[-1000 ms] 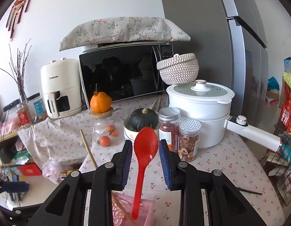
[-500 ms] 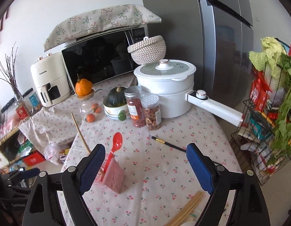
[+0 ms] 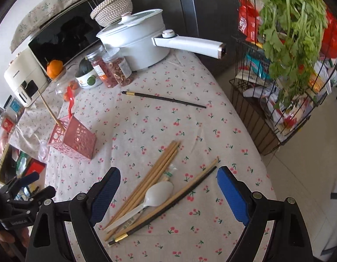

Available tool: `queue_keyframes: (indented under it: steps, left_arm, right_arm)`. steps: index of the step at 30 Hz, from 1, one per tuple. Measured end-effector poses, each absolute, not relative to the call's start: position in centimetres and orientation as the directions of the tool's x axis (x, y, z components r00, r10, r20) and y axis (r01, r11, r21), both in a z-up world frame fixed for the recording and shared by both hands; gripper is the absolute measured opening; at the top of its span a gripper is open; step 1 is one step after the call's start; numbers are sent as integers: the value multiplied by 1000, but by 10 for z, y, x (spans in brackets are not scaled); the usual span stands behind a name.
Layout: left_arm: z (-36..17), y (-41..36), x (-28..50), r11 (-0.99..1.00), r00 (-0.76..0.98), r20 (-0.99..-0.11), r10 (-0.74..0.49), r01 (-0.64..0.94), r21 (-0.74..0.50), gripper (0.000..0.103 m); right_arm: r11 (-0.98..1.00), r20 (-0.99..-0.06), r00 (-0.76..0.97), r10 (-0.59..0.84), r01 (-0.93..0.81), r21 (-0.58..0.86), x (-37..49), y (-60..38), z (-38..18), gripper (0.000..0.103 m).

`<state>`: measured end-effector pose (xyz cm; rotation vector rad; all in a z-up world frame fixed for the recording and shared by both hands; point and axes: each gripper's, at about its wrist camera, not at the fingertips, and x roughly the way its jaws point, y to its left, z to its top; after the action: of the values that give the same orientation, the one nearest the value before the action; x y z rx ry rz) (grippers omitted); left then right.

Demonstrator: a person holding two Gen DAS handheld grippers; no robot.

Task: Organize utensils
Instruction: 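Move the left tool back over the chopstick pile and open it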

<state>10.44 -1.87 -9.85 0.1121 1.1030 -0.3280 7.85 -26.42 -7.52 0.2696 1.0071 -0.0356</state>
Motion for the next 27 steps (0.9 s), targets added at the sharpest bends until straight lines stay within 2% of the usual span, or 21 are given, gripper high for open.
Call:
queue_keyframes:
  steps: [6, 7, 9, 11, 12, 14, 20, 27]
  left_arm:
    - [-111, -54, 106, 911, 332, -911, -245, 400, -100, 98]
    - [-113, -60, 108, 905, 321, -911, -258, 410, -112, 94]
    - [-117, -75, 113, 892, 304, -914, -269, 437, -117, 83]
    - [-123, -89, 120, 880, 279, -921, -273, 459, -122, 67]
    - [-128, -94, 123, 877, 257, -925, -279, 462, -136, 63]
    - [-140, -104, 129, 868, 203, -933, -299, 464, -177, 46]
    - [-174, -122, 128, 844, 68, -959, -274, 495, -206, 14]
    - [-181, -114, 115, 828, 39, -968, -248, 526, -191, 10]
  right_arm:
    - [943, -899, 432, 68, 266, 199, 72, -305, -97, 91]
    - [942, -906, 418, 67, 272, 195, 73, -309, -100, 91]
    - [945, -917, 393, 67, 270, 185, 74, -314, -105, 91]
    - [951, -924, 376, 72, 253, 177, 78, -314, -109, 91]
    - [954, -927, 370, 70, 247, 170, 79, -314, -110, 91]
    - [959, -932, 358, 61, 239, 155, 82, -314, -114, 91]
    - [965, -939, 336, 70, 217, 149, 90, -314, -120, 91]
    - [971, -943, 328, 60, 200, 132, 95, -312, -121, 91]
